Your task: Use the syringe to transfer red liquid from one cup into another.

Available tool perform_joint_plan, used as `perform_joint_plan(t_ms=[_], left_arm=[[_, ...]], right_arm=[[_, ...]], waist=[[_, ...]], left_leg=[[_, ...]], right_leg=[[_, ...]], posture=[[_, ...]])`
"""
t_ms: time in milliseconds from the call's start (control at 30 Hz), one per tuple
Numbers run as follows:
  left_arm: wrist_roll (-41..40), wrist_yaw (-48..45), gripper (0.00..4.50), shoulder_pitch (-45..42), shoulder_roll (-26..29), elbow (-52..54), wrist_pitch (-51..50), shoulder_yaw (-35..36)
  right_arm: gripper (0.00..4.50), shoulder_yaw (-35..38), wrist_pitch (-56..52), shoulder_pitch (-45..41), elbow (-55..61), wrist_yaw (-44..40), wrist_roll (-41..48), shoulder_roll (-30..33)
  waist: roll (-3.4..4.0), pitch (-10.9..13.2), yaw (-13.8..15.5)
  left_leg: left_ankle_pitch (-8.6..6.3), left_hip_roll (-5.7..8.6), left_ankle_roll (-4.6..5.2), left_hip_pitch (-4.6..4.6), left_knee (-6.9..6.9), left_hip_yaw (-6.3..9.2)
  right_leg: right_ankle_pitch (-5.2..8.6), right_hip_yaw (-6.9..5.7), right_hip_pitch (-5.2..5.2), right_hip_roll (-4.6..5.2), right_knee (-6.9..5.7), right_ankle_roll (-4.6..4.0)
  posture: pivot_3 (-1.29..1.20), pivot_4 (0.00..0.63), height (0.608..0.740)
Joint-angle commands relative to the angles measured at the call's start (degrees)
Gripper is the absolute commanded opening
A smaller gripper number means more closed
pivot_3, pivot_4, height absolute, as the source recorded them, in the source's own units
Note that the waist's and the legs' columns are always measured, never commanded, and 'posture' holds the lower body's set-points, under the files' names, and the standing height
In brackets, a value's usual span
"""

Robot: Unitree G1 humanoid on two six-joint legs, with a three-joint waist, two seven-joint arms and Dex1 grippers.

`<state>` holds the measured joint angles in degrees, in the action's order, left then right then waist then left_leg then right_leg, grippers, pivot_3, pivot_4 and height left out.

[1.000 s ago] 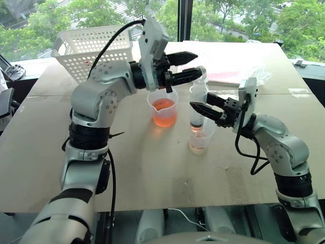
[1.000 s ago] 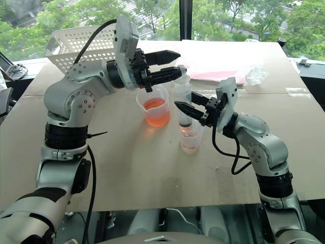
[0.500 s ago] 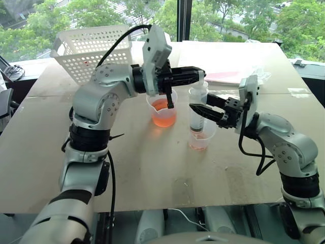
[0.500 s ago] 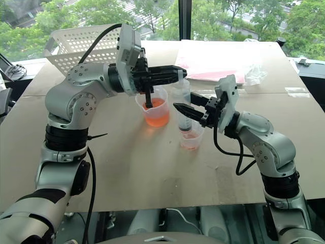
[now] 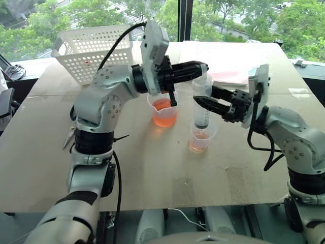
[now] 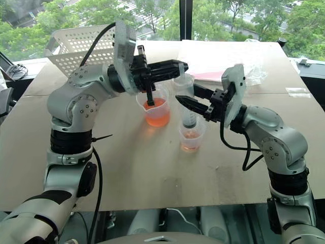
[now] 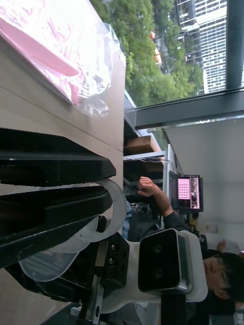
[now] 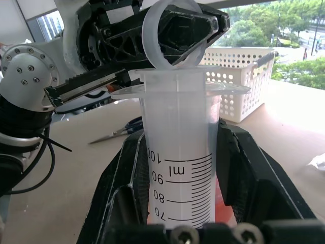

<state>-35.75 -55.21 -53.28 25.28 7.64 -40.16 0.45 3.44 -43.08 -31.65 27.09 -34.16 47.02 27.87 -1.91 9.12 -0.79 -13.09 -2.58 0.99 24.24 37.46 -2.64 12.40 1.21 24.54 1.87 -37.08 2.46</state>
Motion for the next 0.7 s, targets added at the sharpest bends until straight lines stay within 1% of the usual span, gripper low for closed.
perform_joint_plan(t_ms=[33,67,167,200,233,300,333,400,500,533,600,633,700], left_arm=[[-4.52,-1.95,0.68,0.94,1.11,3.64,-3.81,-0.08],[-5.68,-1.62,0.92,1.34,1.41,4.29,-4.87,0.52],[-11.18,0.66,2.33,2.07,1.94,6.21,-9.32,3.91],[-12.88,1.96,2.86,2.07,2.05,6.57,-10.57,5.31],[-15.08,4.1,3.24,1.84,2.08,6.55,-12.43,7.35],[-19.42,9.02,4.21,1.39,2.76,6.45,-16.33,11.53],[-21.95,10.89,4.48,1.79,3.66,7.07,-18.35,13.42],[-25.91,12.92,4.5,2.92,5.12,8.75,-20.87,15.56],[-28.57,15.12,4.5,7.93,8.81,13.43,-21.9,18.4],[-29.43,15.53,4.5,10.48,10.45,15.09,-22.28,19.47],[-31.26,16.0,4.5,15.37,13.17,18.16,-22.67,21.27],[-31.83,16.15,4.5,18.2,14.38,19.84,-22.59,22.08],[-30.34,16.75,4.5,24.19,15.36,23.15,-20.37,23.54]], right_arm=[[1.42,5.41,1.18,-2.33,1.73,1.75,2.45,0.68],[1.42,5.58,1.04,-2.4,1.65,1.87,2.84,0.88],[1.42,6.39,0.49,-2.92,1.46,3.32,4.73,0.44],[1.42,6.88,0.22,-3.21,1.32,4.13,5.5,0.15],[1.42,7.42,-0.01,-3.53,1.09,4.92,6.19,-0.03],[1.42,8.94,-0.83,-4.19,0.27,6.54,8.06,-0.07],[1.42,10.21,-1.86,-4.38,-0.29,7.83,9.71,0.28],[1.42,12.01,-3.69,-4.43,-0.84,9.58,12.29,1.49],[1.42,16.47,-14.29,-5.4,-4.94,12.3,23.34,9.82],[1.42,18.13,-17.75,-5.64,-7.51,12.82,26.36,13.45],[1.42,19.23,-23.48,-5.21,-11.71,11.92,28.35,20.44],[1.42,18.59,-26.87,-5.02,-14.32,11.63,28.11,23.82],[1.42,16.78,-31.03,-4.55,-18.4,11.7,27.51,26.92]], waist=[[0.0,0.0,-0.08],[0.0,0.0,-0.08],[-0.01,0.01,-0.02],[-0.02,0.01,-0.02],[-0.01,0.02,-0.02],[-0.01,0.02,-0.03],[-0.01,0.02,-0.09],[-0.01,0.02,-0.09],[0.01,0.03,-0.01],[0.01,0.03,0.04],[0.01,0.03,0.12],[-0.01,0.03,0.14],[-0.03,0.02,0.11]], left_leg=[[0.0,0.0,0.0,-0.03,-0.02,0.0],[0.0,-0.01,0.0,-0.02,-0.02,0.0],[0.0,-0.01,0.0,-0.02,-0.03,-0.01],[0.0,-0.01,0.0,0.01,-0.02,-0.01],[0.0,-0.01,0.0,0.02,0.0,0.01],[0.0,-0.01,0.0,0.01,0.0,0.01],[0.0,-0.01,0.0,0.01,0.0,0.03],[0.0,-0.02,0.0,-0.01,0.0,0.05],[0.0,-0.03,0.0,-0.04,-0.03,0.04],[0.0,-0.02,0.0,-0.03,-0.03,0.02],[0.0,0.01,0.0,0.0,-0.04,-0.03],[-0.01,0.02,0.01,0.02,-0.04,-0.09],[-0.01,0.02,0.01,0.02,-0.05,-0.08]], right_leg=[[0.0,0.01,0.0,-0.01,0.0,0.0],[0.0,0.01,0.0,-0.01,0.0,0.0],[0.0,0.02,0.0,0.01,0.0,0.0],[0.0,0.01,0.0,0.01,0.01,0.0],[0.0,-0.01,0.0,0.01,0.01,0.0],[0.0,0.0,0.0,0.03,0.0,0.01],[0.0,0.0,0.0,0.03,-0.01,0.01],[0.0,-0.01,0.0,0.02,-0.03,0.0],[0.0,0.06,0.0,0.07,-0.03,0.0],[0.0,0.06,0.0,0.07,0.0,0.0],[0.0,0.06,0.0,0.11,0.04,-0.01],[0.01,0.05,0.0,0.1,0.09,-0.02],[0.01,0.03,-0.01,0.09,0.12,-0.02]], posture=[[0.0,0.15,0.74],[0.0,0.15,0.74],[0.0,0.15,0.74],[0.0,0.15,0.74],[0.0,0.15,0.74],[0.0,0.15,0.74],[0.0,0.15,0.74],[0.0,0.15,0.74],[0.0,0.15,0.74],[0.0,0.15,0.74],[0.0,0.15,0.74],[0.0,0.15,0.74],[0.0,0.15,0.74]])
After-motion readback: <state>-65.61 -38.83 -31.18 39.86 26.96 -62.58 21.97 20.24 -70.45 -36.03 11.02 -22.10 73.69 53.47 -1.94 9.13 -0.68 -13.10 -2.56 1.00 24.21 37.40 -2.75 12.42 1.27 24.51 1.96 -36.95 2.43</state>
